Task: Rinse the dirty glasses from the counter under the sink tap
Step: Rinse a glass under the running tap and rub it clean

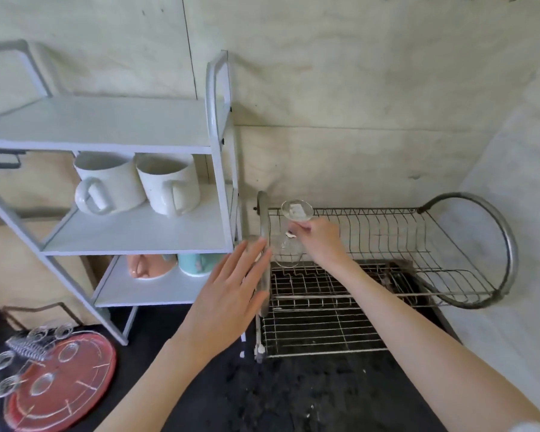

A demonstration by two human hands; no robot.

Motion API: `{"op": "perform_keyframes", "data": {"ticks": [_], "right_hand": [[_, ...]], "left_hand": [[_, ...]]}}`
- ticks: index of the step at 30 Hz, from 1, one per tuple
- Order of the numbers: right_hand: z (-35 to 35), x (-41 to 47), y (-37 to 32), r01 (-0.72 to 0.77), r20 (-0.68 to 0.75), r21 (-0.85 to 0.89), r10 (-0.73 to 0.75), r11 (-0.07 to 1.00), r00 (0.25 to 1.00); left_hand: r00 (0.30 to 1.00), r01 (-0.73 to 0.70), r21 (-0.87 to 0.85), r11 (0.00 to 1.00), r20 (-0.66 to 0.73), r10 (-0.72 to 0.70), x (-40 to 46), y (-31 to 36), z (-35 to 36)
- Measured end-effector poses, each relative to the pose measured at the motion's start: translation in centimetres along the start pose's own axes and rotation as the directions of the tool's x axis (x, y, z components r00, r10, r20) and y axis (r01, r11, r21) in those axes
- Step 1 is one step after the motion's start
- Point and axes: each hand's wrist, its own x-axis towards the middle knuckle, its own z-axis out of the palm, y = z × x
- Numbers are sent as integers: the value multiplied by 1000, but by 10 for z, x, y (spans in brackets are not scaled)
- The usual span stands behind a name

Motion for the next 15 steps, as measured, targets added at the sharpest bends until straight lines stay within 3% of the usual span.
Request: {"op": "perform_keyframes", "data": {"ticks": [8, 15], "right_hand": [[7, 7, 7, 64, 65, 2, -64, 998, 996], [4, 7, 8, 7, 123, 41, -12, 999, 992]], "left_hand": [[997, 68, -21, 997, 27, -68, -1, 5, -3], [992, 120, -27, 992, 42, -119, 0, 9, -3]]}}
